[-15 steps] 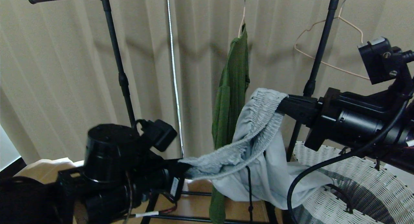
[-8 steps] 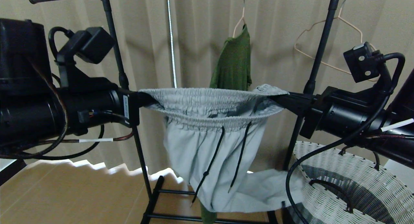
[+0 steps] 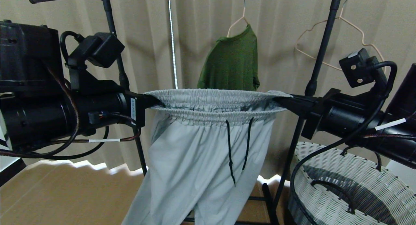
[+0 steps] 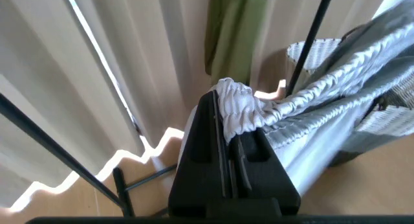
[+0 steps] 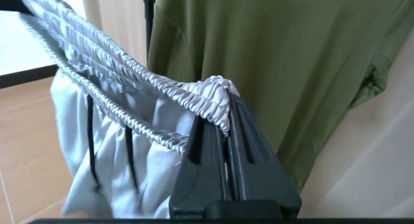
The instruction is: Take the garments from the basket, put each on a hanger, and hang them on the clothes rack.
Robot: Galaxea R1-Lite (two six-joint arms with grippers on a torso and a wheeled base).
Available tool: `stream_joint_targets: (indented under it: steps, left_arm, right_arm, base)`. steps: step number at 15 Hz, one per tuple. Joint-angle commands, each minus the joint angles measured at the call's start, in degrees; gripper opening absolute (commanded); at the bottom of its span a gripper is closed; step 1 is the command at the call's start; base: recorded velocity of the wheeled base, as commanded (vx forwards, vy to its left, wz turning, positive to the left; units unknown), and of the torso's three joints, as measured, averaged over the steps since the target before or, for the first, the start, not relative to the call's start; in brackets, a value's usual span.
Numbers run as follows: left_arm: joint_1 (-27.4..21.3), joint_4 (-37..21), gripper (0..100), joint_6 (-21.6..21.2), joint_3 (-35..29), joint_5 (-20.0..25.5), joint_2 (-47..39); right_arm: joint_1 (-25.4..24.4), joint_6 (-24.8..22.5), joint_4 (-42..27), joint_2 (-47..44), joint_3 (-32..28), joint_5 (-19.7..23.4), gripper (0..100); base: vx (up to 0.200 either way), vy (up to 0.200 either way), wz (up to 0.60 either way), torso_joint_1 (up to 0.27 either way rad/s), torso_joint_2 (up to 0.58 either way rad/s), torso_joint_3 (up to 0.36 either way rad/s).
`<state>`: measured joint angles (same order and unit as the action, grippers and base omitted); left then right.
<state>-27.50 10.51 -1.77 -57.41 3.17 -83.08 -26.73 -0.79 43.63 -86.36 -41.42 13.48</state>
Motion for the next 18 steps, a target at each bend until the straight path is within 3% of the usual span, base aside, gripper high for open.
stream_joint_targets:
  steps: [1,12,16,18]
  left_arm:
    - [-0.2,0.1,0,0.0,0.5,0.0,0.0]
    - [-3.1,0.2,0,0.0,1.8,-0.6,0.5]
    - [-3.0,1.6,0,0.1,-1.6,-0.6,-0.3]
    - [-3.0,1.8,0,0.1,-5.8,-0.6,-1.7]
  right_arm:
    - [0.0,0.0,0.1,-0.9,-0.1,0.0,0]
    - [2.7,0.0,2.6,-1.9,0.4,0.0,0]
    - [3.1,0.0,3.3,-3.2,-0.7,0.0,0]
    - [5.9,-0.1,5.4,-5.0,-5.3,0.0,0]
  base:
    - [0.0,0.0,0.0,0.0,0.0,0.0]
    - [0.0,0.0,0.0,0.0,0.0,0.0]
    - [0.0,0.0,0.0,0.0,0.0,0.0]
    - [0.0,0.0,0.0,0.0,0.0,0.0]
